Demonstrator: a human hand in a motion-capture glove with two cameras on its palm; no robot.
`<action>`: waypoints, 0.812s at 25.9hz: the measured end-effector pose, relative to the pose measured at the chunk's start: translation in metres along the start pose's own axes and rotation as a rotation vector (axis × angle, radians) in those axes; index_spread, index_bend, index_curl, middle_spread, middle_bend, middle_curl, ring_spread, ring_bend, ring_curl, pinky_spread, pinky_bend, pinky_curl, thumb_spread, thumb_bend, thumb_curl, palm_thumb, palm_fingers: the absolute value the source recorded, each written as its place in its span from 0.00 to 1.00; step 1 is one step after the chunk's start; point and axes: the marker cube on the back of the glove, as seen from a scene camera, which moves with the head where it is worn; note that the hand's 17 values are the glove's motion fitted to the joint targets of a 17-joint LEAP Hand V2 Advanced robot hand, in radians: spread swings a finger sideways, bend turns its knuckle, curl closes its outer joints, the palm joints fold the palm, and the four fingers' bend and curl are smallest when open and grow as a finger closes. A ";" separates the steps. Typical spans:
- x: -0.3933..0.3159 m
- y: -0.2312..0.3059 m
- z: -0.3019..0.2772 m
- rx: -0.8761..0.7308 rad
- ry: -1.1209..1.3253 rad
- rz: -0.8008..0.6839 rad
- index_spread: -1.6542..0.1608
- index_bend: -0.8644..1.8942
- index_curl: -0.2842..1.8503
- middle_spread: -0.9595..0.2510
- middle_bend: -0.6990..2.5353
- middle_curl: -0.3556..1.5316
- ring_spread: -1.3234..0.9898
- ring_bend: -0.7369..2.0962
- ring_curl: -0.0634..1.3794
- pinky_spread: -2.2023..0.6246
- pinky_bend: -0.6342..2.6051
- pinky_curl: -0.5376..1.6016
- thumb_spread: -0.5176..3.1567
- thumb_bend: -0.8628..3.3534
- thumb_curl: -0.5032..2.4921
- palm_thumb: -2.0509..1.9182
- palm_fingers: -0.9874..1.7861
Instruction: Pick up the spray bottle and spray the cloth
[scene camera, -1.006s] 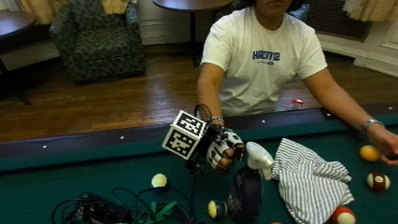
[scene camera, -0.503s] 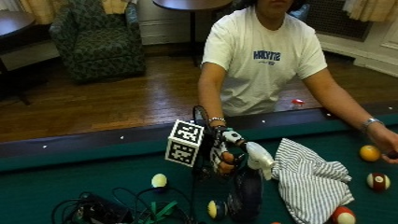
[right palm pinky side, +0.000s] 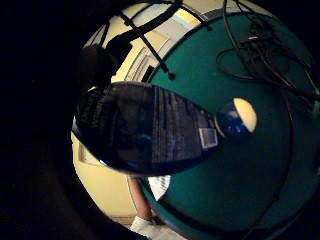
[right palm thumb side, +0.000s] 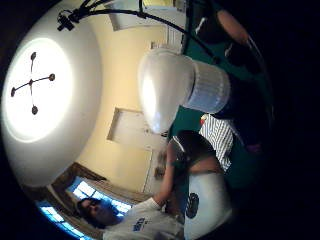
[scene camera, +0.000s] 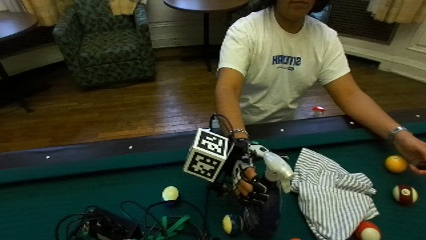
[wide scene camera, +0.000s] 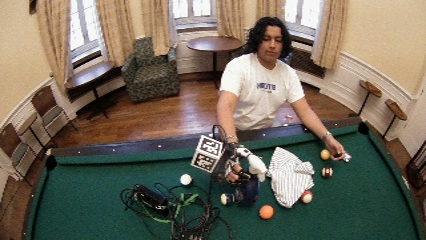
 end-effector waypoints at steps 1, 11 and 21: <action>-0.001 -0.002 0.002 -0.003 -0.002 -0.002 0.71 0.36 0.33 0.59 0.35 0.47 0.48 0.47 0.39 0.74 0.32 0.48 0.36 0.19 0.33 0.71 0.60; -0.004 -0.023 0.018 0.017 0.006 0.032 0.70 0.33 0.27 0.61 0.33 0.44 0.49 0.46 0.34 0.79 0.31 0.44 0.37 0.19 0.31 0.70 0.57; -0.006 -0.043 0.026 -0.040 -0.014 0.064 0.71 0.40 0.27 0.60 0.35 0.43 0.49 0.45 0.31 0.79 0.26 0.41 0.37 0.20 0.30 0.69 0.69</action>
